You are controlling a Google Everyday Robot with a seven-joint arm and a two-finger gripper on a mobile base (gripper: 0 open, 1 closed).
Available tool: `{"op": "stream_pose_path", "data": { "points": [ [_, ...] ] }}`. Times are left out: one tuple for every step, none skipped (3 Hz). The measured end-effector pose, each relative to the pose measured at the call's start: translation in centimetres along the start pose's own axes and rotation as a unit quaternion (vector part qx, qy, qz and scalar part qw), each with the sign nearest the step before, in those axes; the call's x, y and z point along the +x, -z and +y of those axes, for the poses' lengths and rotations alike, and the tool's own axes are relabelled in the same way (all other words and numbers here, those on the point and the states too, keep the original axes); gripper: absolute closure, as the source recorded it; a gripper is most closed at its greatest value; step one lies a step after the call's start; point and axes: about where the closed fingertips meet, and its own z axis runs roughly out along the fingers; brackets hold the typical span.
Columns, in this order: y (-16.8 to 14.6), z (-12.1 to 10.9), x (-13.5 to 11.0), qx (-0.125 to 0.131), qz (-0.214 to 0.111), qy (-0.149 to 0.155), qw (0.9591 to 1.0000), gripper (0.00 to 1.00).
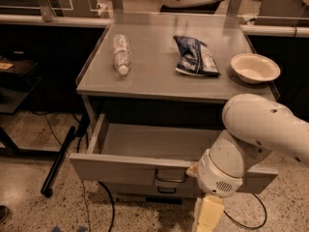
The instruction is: Open top drawer
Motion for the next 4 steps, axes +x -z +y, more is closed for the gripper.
{"op": "stream_pose_path", "data": {
  "points": [
    [0.0, -1.2, -1.9, 0.008, -0.006, 0.008, 0.9999, 0.00],
    [-1.1, -2.9, -3.1, 0.000, -0.007, 0.008, 0.9999, 0.00],
    [-2.6, -3.7, -3.1, -0.016, -0.001, 0.001, 0.9999, 0.00],
    [-4.3, -3.8, -2.2, -0.036, 0.010, -0.016, 0.9992, 0.00]
  ]
}}
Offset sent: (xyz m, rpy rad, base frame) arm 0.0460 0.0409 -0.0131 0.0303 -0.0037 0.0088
